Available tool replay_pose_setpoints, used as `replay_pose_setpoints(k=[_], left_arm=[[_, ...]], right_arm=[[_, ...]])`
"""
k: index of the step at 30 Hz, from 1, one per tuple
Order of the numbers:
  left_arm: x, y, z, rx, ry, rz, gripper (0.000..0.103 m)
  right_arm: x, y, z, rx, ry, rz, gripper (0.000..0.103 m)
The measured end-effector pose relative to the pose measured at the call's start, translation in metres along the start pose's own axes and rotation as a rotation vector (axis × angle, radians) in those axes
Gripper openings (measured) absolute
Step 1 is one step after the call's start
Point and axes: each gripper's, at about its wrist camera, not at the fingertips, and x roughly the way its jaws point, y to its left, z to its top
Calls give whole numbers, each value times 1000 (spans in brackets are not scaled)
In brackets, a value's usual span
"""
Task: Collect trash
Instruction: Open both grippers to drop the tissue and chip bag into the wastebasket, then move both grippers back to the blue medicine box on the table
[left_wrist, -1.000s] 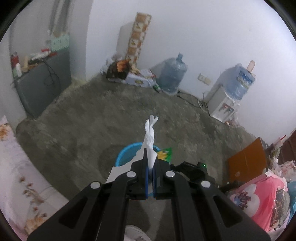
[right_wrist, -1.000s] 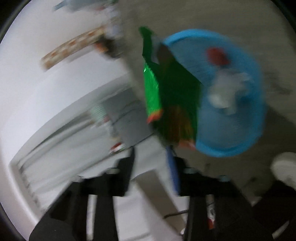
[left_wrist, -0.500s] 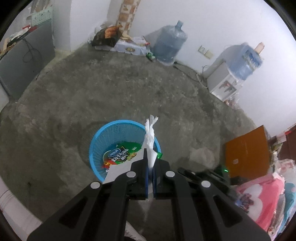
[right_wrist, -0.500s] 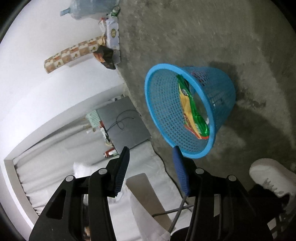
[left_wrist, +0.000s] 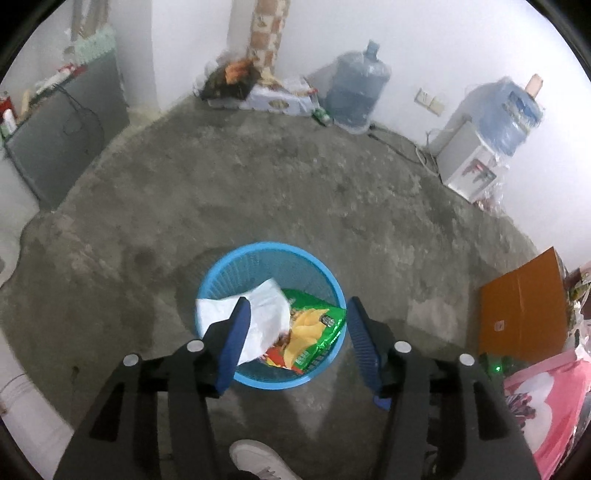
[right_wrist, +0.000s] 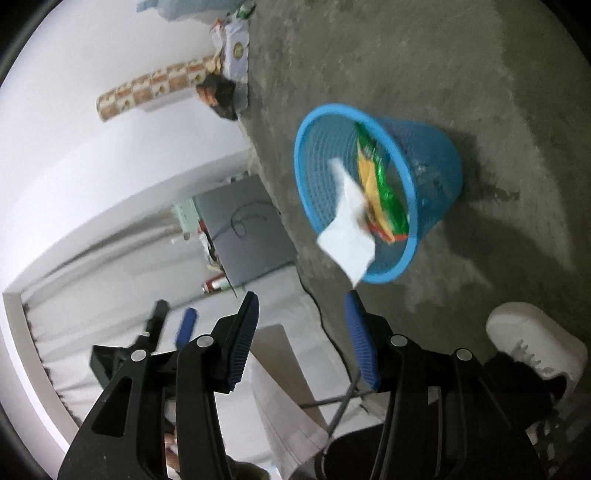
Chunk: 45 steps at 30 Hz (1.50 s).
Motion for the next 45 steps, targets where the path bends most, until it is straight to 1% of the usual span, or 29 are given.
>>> replay_pose_setpoints(k=[4,9,12,15,16,17,19,23,25,27,28,30,32,36,42,45], left_arm=[[-43,2,-6,-4,-48,9,58],[-112,1,-24,-7,-134,-8,63],[-151,1,-38,-12,-186,-14,68],[-190,1,-56,-9,-240,-22,72],[-201,2,-61,-9,-257,-21,75],[-212,4,-68,-9,-275,-19,76],[-234,8,-85,-8,-307,-4,78],[-271,28,-120,-57,-343,36,80],[-284,40,-136,-83,-356,57,80],[-301,53,-153,-112,-375,84,81],[-307,58,-160,-123,-384,98,81],[-323,68,-177,-149,-409,137,81],[-337,80,-194,-181,-432,168,82],[-360,101,-224,-246,-465,221,82],[-397,132,-271,-352,-524,321,83],[-409,145,-295,-415,-544,360,83]], right_arm=[[1,17,-8,-81,19,-26,48],[-4,41,-16,-192,36,-67,48],[-5,62,-28,-302,39,-125,48],[-5,86,-46,-423,40,-196,52],[-5,93,-51,-461,37,-219,55],[-5,105,-61,-532,27,-253,58],[-6,122,-77,-635,12,-300,61],[-8,156,-120,-865,-17,-368,69],[-7,167,-139,-957,-18,-376,75],[-2,175,-158,-1022,-21,-383,79],[0,181,-172,-1074,-29,-392,84],[2,189,-192,-1149,-51,-415,88],[6,197,-212,-1238,-69,-435,94],[16,209,-248,-1405,-106,-468,95],[26,222,-287,-1589,-165,-498,95],[33,229,-305,-1650,-150,-481,95]])
